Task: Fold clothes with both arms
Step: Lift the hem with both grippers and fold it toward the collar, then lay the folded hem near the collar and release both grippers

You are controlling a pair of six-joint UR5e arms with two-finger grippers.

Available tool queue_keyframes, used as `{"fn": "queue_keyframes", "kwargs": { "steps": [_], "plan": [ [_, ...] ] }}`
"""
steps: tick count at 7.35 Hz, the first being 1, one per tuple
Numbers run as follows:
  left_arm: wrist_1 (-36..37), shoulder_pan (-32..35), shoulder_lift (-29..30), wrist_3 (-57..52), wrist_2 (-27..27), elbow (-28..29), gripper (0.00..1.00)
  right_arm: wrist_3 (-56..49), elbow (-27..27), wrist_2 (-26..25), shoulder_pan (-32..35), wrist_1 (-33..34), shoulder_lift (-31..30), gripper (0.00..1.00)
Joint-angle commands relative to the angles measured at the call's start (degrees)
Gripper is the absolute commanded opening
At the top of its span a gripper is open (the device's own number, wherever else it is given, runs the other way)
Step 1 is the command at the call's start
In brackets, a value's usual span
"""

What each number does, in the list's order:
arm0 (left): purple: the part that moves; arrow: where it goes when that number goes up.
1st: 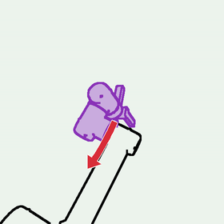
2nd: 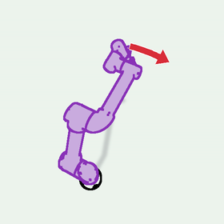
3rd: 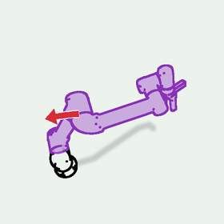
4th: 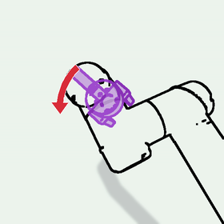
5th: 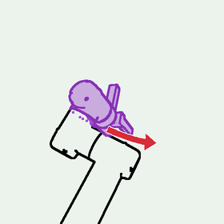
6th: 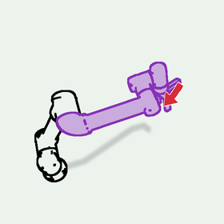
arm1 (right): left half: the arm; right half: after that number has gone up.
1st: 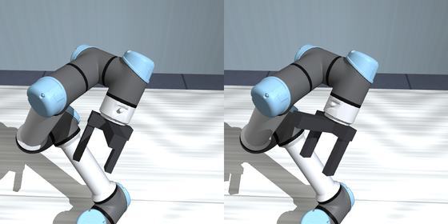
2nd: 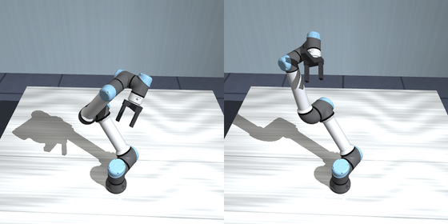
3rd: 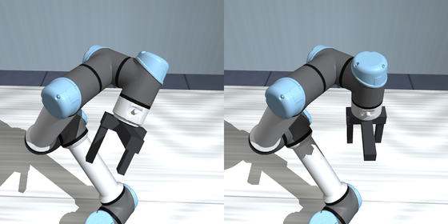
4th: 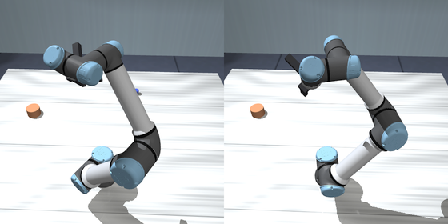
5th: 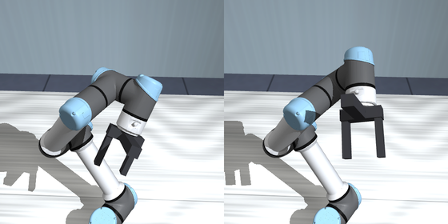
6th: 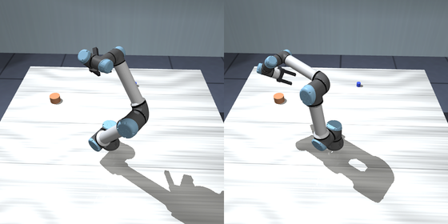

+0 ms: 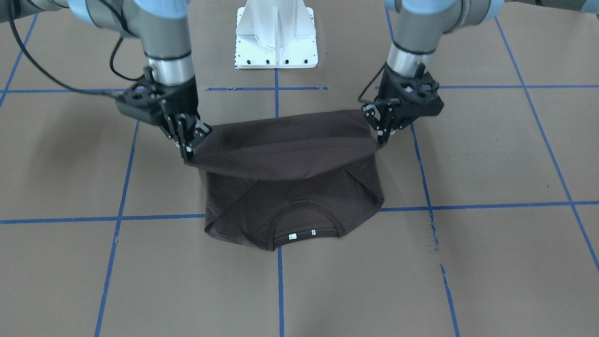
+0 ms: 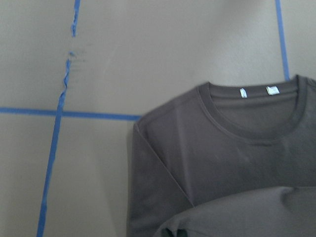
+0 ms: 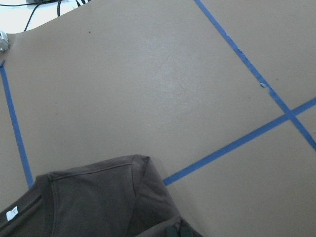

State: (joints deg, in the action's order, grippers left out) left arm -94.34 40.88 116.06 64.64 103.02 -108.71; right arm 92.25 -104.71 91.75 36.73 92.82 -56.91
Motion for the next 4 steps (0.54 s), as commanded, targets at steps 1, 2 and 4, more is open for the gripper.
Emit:
{"fn": "queue_keyframes", "kwargs": {
  "steps": [1, 2, 4],
  "plan": [
    [-12.9, 0.9, 0.6, -0.9, -0.2, 12.7, 0.00, -1.0, 13.1, 0.1, 1.1, -9.4, 3.4, 0.00],
    [-15.0, 0.9, 1.5, -0.9, -0.2, 16.3, 0.00, -1.7, 15.2, 0.2, 1.6, -10.5, 3.5, 0.00],
    [-17.4, 0.9, 2.2, -0.9, -0.3, 19.4, 0.00, -2.3, 16.6, 0.5, 1.9, -10.6, 3.5, 0.00]
  ]
}}
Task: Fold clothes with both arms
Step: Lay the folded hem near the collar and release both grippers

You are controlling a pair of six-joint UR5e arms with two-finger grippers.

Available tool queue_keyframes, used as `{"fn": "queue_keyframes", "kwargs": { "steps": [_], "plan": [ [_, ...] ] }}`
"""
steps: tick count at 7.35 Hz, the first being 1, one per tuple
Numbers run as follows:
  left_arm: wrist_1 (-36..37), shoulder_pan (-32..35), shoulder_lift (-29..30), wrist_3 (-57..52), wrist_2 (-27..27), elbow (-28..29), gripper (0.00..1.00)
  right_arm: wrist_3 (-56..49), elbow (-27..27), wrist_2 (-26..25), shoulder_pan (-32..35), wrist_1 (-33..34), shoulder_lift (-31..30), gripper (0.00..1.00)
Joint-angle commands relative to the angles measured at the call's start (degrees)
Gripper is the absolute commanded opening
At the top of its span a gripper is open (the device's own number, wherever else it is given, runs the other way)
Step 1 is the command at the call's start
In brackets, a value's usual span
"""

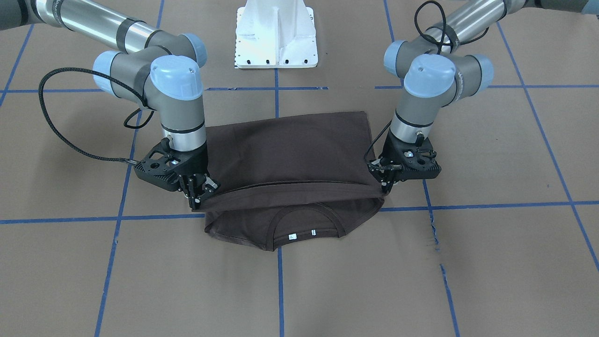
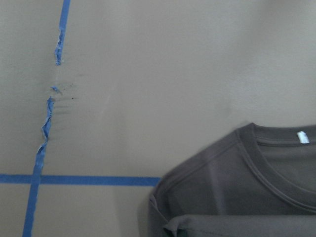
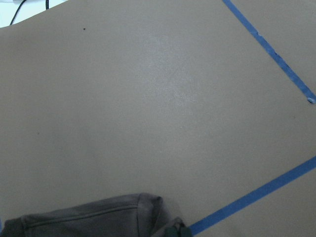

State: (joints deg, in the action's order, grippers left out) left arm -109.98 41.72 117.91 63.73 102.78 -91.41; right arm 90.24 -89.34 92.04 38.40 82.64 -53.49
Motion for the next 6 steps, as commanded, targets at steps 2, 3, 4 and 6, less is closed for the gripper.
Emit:
{"fn": "queue_keyframes", "kwargs": {
  "steps": [2, 3, 4, 6],
  "plan": [
    [-1.7, 0.0, 0.4, -0.5, 0.0, 2.1, 0.00, -0.3, 1.6, 0.2, 0.4, -0.4, 0.1, 0.00],
    [-1.7, 0.0, 0.4, -0.5, 0.0, 2.1, 0.00, -0.3, 2.0, 0.2, 0.4, -0.4, 0.1, 0.00],
    [-1.7, 0.0, 0.4, -0.6, 0.0, 2.1, 0.00, -0.4, 2.1, 0.2, 0.3, -0.4, 0.1, 0.00],
    [-4.5, 0.2, -0.5, -10.8, 0.1, 1.4, 1.00, -3.3, 2.6, -0.2, 0.1, -0.8, -0.2, 1.00]
  ]
}}
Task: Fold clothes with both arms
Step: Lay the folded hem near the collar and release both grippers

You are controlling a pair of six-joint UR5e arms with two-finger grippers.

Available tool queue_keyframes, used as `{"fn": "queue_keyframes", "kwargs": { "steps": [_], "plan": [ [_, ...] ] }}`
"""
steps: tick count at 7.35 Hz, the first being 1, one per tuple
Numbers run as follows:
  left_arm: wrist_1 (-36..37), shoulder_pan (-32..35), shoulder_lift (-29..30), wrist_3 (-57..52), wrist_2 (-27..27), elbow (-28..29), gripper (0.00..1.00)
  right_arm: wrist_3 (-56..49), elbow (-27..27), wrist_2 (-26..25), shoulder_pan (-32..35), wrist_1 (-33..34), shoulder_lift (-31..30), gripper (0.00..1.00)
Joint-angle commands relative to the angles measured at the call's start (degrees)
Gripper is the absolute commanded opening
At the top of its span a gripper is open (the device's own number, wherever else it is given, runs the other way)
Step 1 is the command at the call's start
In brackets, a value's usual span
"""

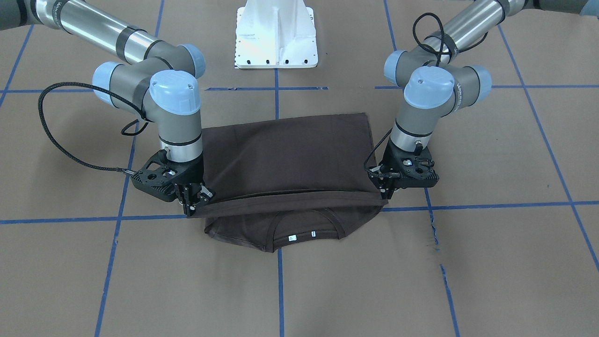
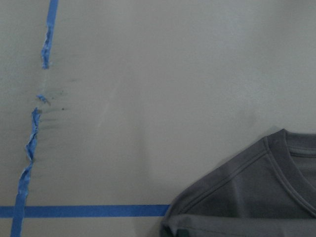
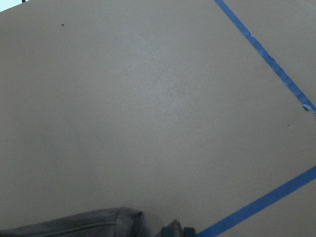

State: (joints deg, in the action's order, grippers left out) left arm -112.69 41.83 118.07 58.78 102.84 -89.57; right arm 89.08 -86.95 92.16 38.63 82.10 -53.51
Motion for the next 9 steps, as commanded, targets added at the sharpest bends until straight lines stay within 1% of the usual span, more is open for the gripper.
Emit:
{"fn": "queue_keyframes", "kwargs": {
  "steps": [1, 2, 3, 4, 5, 6, 7, 8, 9],
  "plan": [
    [-1.9, 0.3, -0.9, -6.4, 0.1, -1.6, 1.00, -6.2, -0.4, 0.1, 0.3, -0.4, 0.1, 1.00],
    [-1.8, 0.3, -1.4, -6.4, 0.3, -3.5, 1.00, -6.6, -0.7, 0.5, 0.6, -0.4, 0.0, 1.00],
    [-2.1, 0.1, -4.5, -5.6, 0.5, -7.3, 1.00, -6.7, -0.9, 0.6, 0.6, -1.1, -0.2, 1.00],
    [-2.2, -1.0, -8.4, -2.4, 0.4, -12.5, 1.00, -6.7, -0.9, 0.6, 0.7, -1.8, -0.4, 1.00],
    [-2.2, -3.7, -12.8, 1.6, 0.3, -17.3, 1.00, -6.7, -0.9, 0.6, 0.7, -2.1, -0.4, 1.00],
    [-3.4, -6.9, -15.8, 7.3, -0.1, -19.7, 0.94, -6.7, -0.9, 0.6, 0.7, -2.1, -0.5, 1.00],
    [-6.3, -10.4, -17.8, 13.8, -1.7, -19.9, 0.72, -6.7, -0.9, 0.6, 0.7, -2.1, -0.4, 1.00],
    [-8.3, -14.6, -18.7, 18.9, -4.8, -19.9, 0.56, -6.7, -0.9, 0.6, 0.7, -2.2, -0.5, 1.00],
    [-8.4, -17.2, -19.1, 22.2, -5.4, -19.9, 0.50, -6.8, -0.9, 0.7, 0.9, -2.1, -0.5, 1.00]
  ]
}}
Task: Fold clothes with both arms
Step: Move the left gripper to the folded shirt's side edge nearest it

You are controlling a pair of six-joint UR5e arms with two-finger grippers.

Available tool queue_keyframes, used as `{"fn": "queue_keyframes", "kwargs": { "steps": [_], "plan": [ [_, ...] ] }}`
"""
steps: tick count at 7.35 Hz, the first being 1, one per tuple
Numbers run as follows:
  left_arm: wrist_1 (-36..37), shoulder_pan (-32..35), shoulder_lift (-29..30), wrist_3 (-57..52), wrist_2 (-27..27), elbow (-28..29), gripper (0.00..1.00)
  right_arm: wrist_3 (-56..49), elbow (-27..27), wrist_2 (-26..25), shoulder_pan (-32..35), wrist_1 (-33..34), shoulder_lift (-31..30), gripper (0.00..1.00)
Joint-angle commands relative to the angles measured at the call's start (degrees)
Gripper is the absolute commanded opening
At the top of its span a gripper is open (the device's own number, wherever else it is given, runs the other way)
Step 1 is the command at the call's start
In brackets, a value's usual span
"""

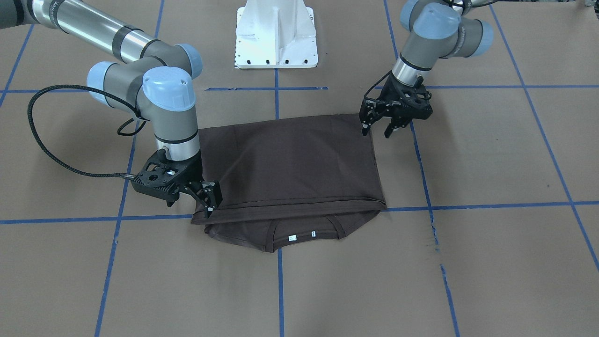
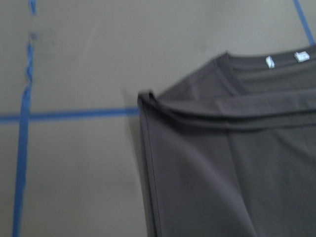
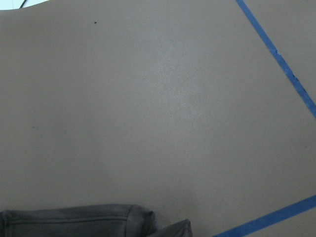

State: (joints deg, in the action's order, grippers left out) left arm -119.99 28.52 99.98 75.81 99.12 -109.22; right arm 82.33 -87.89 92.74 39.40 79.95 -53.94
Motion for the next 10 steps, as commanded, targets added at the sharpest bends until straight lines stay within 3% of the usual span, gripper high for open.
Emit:
{"fn": "queue_keyframes", "kwargs": {
  "steps": [1, 7, 10],
  "plan": [
    [-1.0, -5.4, -1.4, 5.7, -2.7, -0.2, 0.50, -0.2, 0.0, 0.2, 0.1, -0.1, 0.0, 1.00],
    [-0.9, -7.6, -3.0, 5.8, -3.0, -0.1, 0.49, -0.2, 0.0, 0.2, 0.2, 0.0, -0.1, 1.00],
    [-0.9, -8.7, -2.9, 5.7, -3.0, -0.1, 0.02, -0.2, 0.0, 0.3, 0.2, 0.0, -0.5, 1.00]
  ]
}}
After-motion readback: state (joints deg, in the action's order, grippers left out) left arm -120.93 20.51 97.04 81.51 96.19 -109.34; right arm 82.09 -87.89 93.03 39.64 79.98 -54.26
